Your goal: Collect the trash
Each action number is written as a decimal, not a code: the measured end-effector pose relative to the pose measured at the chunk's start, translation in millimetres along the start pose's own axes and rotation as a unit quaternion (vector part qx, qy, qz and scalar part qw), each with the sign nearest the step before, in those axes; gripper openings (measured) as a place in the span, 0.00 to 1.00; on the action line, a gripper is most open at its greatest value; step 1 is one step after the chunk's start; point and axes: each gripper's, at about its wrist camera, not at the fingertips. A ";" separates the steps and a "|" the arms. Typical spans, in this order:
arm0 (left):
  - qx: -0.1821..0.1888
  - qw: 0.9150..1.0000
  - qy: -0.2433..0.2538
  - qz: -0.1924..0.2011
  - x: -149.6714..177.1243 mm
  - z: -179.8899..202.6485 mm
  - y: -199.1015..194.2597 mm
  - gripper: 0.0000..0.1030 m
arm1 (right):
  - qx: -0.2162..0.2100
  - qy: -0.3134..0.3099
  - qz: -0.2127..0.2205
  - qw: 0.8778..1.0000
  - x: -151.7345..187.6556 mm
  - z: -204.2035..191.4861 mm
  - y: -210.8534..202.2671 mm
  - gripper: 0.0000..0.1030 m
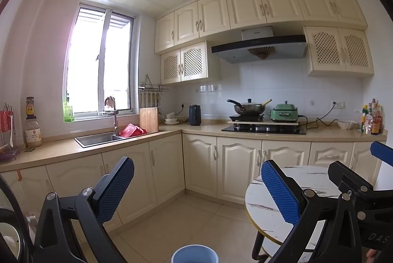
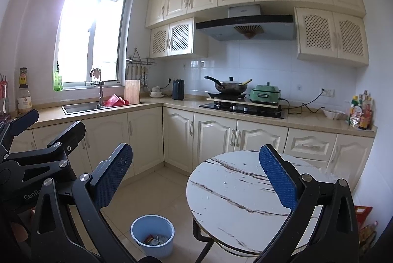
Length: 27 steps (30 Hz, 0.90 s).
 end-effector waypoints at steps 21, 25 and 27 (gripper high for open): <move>0.001 1.000 0.004 -0.002 -17.1 -12.9 8.4 0.99 | 0.000 0.001 -0.004 1.000 0.9 1.8 -0.3 1.00; 0.002 1.000 0.004 -0.002 -21.0 -14.3 10.2 0.99 | 0.000 0.001 -0.005 1.000 1.3 2.4 -1.0 1.00; 0.002 1.000 0.004 -0.001 -21.2 -15.5 10.5 0.99 | 0.000 0.001 -0.004 1.000 1.3 2.8 -1.0 1.00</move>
Point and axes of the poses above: each gripper's, at about its wrist camera, not at the fingertips, and y roughly the way its jaws point, z to its right, x to its underside
